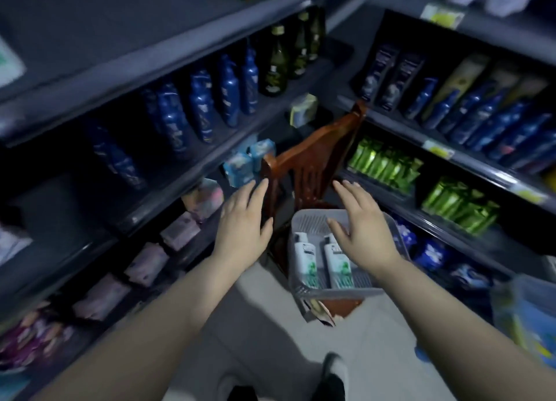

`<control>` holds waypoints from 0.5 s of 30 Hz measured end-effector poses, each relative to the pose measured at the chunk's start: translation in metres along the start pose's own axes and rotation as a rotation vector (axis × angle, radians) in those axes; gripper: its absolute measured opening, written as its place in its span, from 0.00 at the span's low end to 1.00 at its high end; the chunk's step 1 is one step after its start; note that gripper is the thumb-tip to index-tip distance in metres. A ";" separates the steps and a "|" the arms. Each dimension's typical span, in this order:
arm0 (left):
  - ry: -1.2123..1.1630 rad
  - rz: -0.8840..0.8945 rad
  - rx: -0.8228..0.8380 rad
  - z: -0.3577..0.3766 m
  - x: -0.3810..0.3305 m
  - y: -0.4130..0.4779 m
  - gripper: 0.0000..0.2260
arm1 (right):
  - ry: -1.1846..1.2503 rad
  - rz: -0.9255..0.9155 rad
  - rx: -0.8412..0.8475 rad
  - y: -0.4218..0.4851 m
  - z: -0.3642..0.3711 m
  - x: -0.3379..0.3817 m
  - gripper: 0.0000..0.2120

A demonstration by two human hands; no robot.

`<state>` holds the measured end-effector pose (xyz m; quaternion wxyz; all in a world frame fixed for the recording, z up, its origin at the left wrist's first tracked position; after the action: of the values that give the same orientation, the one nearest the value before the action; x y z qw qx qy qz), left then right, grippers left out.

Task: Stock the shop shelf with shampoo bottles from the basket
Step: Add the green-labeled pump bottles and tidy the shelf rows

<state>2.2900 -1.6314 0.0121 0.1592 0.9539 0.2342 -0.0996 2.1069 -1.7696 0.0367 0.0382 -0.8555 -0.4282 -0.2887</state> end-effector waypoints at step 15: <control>-0.098 -0.289 0.380 0.196 -0.121 -0.009 0.30 | 0.124 0.240 0.222 -0.046 0.020 -0.226 0.31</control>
<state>2.1571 -1.7427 -0.1407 -0.0277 0.9172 0.3373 -0.2100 1.9763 -1.8952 -0.1077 0.1928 -0.8716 -0.3491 -0.2852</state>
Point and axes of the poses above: each hand's wrist, its own y-axis towards the middle knuckle, its own z-axis out of the palm, x = y × z, the point moved 1 cm from there along y, towards the middle knuckle, and after that the axes turned 11 degrees about y, right-handed, at the moved point
